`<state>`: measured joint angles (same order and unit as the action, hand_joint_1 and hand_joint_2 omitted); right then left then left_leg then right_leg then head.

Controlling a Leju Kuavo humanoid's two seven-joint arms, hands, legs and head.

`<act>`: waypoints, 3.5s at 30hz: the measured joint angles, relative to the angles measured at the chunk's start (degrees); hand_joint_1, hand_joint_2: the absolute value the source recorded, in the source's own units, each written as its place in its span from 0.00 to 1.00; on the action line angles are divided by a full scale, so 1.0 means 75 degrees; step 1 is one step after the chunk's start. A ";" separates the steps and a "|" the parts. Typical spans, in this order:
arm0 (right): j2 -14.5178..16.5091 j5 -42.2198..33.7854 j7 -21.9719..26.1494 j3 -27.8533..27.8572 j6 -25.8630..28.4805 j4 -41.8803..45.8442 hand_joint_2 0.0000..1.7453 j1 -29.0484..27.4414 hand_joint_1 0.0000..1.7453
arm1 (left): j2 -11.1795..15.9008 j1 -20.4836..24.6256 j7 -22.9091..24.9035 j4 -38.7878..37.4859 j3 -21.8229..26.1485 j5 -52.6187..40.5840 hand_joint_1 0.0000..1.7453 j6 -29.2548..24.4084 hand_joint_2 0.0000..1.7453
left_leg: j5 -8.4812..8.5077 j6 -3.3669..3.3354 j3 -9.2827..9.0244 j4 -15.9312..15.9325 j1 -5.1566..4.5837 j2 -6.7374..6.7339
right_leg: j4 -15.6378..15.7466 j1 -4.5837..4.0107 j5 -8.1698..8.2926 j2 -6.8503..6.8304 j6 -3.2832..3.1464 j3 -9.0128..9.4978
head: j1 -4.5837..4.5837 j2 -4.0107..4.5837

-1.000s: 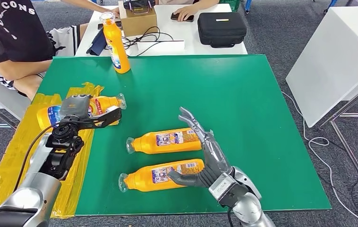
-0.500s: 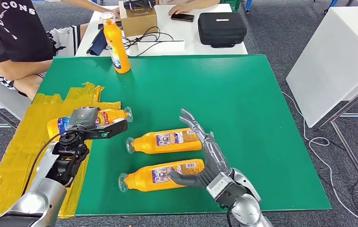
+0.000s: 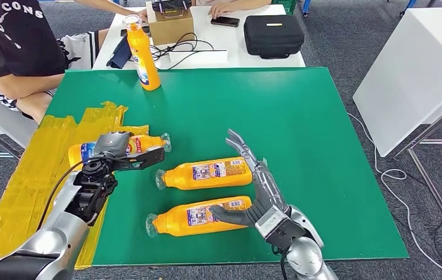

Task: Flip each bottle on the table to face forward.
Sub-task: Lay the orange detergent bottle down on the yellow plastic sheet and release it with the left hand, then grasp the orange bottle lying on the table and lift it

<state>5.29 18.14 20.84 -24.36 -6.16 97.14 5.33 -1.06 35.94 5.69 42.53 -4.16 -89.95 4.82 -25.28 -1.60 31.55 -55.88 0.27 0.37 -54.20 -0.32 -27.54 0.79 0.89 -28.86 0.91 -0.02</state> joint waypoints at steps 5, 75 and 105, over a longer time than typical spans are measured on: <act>0.0072 0.0118 -0.0129 0.0093 0.0008 0.0056 1.00 0.0012 0.00 | -0.0103 0.0220 -0.0002 -0.0523 -0.0110 0.0004 0.00 -0.0023 1.00 | 0.0000 0.0000 0.0000 0.0000 0.0000 -0.0001 | -0.0001 0.0001 0.0000 0.0000 0.0000 0.0002 | -0.0002 0.0000; 0.0872 0.7419 -0.3307 0.0673 0.0516 -0.4424 1.00 0.2310 0.00 | -0.0896 -0.4157 -0.4557 0.6018 -0.1816 0.9275 0.00 0.0884 1.00 | 0.0006 0.0007 0.0001 0.0001 0.0000 0.0011 | -0.0006 -0.0002 0.0001 -0.0002 0.0000 0.0003 | 0.0001 0.0000; 0.1952 0.8020 -0.4650 -0.0808 0.0612 -0.8575 1.00 0.4031 0.00 | -0.0952 -0.4066 -0.4446 0.6077 -0.1961 0.8922 0.00 0.0561 1.00 | 0.0008 0.0008 -0.0002 0.0000 -0.0002 0.0013 | -0.0010 0.0001 0.0001 -0.0004 0.0000 0.0001 | -0.0001 0.0000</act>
<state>19.93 78.29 -14.03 -30.42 -1.57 32.83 35.56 -8.20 5.45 -27.65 88.11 -18.86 -23.03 9.03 -25.22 -1.53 31.54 -55.88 0.26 0.47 -54.28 -0.31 -27.53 0.77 0.89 -28.85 0.91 -0.02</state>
